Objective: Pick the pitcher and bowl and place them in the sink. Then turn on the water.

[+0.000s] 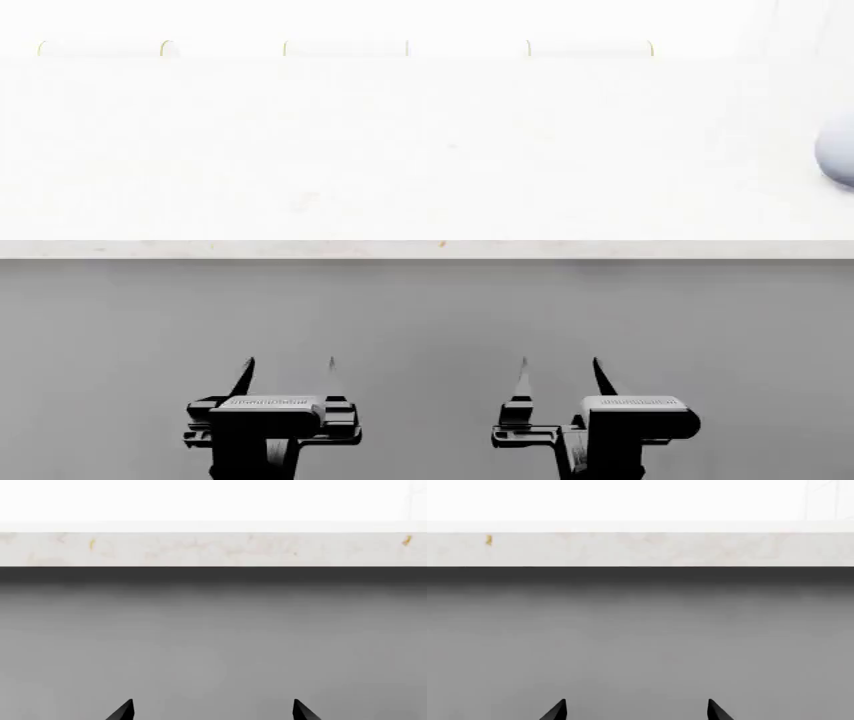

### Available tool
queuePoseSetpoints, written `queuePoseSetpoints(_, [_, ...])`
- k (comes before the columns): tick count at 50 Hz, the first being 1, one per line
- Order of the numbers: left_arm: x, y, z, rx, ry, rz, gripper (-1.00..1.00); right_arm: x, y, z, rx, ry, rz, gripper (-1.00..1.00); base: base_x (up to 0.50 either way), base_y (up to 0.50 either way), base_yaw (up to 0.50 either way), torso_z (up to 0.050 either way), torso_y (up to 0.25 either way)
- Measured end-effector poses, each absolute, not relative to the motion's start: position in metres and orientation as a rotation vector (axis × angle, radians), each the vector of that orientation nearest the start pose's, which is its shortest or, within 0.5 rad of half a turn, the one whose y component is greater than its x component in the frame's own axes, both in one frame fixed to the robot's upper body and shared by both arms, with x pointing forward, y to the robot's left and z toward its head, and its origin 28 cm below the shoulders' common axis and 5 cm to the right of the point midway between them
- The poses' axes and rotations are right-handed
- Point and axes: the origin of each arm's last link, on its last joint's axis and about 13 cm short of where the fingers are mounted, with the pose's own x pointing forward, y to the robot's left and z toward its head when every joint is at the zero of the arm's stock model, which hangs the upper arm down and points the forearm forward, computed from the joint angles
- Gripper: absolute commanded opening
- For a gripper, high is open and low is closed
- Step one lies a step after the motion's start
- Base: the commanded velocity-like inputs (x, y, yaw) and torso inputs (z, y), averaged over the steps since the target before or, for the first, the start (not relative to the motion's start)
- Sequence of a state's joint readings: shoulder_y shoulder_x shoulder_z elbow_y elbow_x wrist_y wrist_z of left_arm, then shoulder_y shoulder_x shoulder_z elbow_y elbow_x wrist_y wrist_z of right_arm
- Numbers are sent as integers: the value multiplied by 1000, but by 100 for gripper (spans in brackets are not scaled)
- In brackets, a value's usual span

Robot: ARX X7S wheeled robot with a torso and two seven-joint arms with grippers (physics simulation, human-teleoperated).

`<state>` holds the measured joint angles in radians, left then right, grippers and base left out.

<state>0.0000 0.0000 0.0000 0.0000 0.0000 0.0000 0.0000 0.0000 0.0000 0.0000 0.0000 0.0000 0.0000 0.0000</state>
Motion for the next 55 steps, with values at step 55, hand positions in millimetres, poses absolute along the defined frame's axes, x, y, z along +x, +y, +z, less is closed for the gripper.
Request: queuePoseSetpoints(55, [215,207,8,-17,30,-6,100,213,-95,10,4,23,0,100,-8,-447,0,0,0])
